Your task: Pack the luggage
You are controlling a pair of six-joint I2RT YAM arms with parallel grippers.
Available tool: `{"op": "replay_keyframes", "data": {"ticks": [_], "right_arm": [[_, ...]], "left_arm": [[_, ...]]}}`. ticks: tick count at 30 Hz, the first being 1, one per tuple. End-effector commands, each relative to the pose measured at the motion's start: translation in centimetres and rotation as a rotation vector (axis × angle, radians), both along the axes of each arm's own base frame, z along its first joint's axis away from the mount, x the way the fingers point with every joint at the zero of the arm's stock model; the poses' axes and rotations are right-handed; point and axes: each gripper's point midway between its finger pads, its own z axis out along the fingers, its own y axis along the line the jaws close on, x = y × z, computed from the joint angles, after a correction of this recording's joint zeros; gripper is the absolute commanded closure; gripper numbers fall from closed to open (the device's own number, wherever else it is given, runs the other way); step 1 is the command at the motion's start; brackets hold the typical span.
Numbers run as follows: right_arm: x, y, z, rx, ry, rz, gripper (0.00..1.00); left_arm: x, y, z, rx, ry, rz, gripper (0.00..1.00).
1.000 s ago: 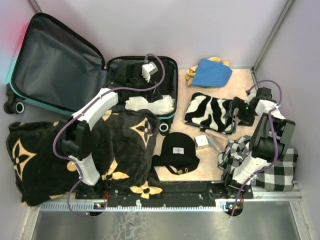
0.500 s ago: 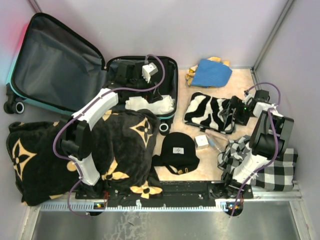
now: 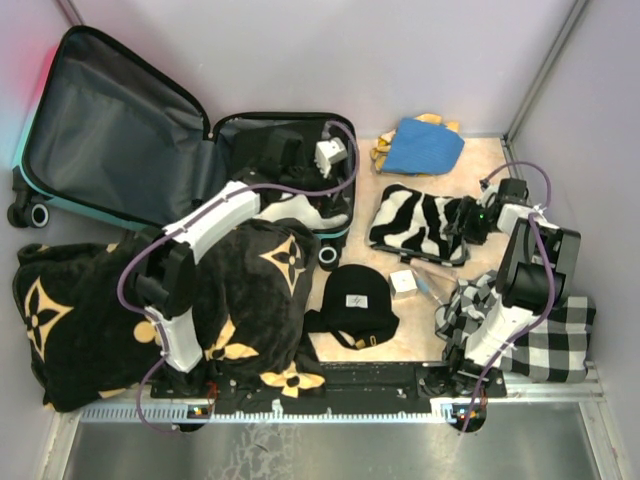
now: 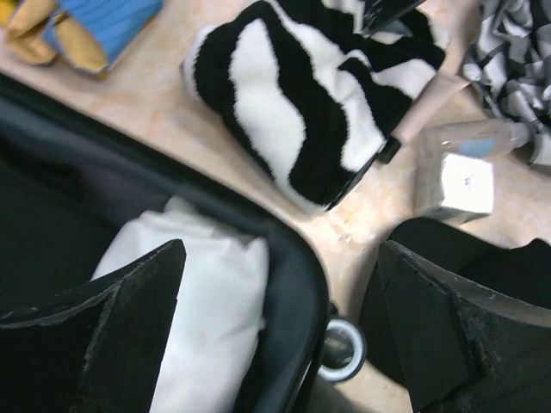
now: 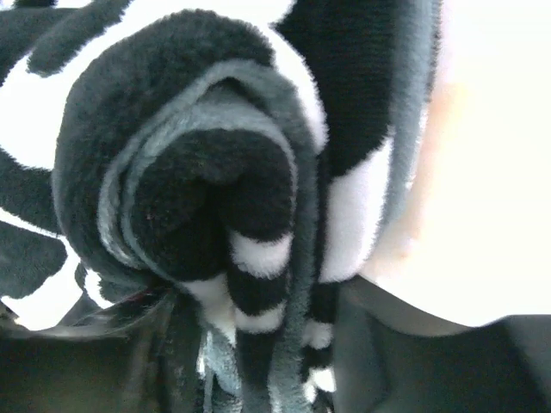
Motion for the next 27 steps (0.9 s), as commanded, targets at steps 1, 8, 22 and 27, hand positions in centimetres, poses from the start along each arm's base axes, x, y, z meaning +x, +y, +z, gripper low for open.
{"op": "replay_keyframes", "data": {"ticks": [1, 8, 22, 27], "right_arm": [[-1.7, -0.9, -2.2, -0.057, 0.072, 0.051, 0.60], [-3.4, -3.8, -1.6, -0.070, 0.111, 0.065, 1.00], [-3.0, -4.0, -0.9, -0.057, 0.095, 0.037, 1.00], [-2.8, -4.1, -0.6, -0.059, 0.089, 0.031, 1.00]], "left_arm": [[-1.0, -4.7, -0.2, -0.053, 0.043, -0.024, 0.02], [-1.8, -10.5, -2.0, -0.140, 0.221, 0.027, 0.00], [1.3, -15.0, -13.9, 0.017, 0.348, 0.350, 0.00], [0.6, -15.6, -16.2, 0.054, 0.360, 0.327, 0.07]]}}
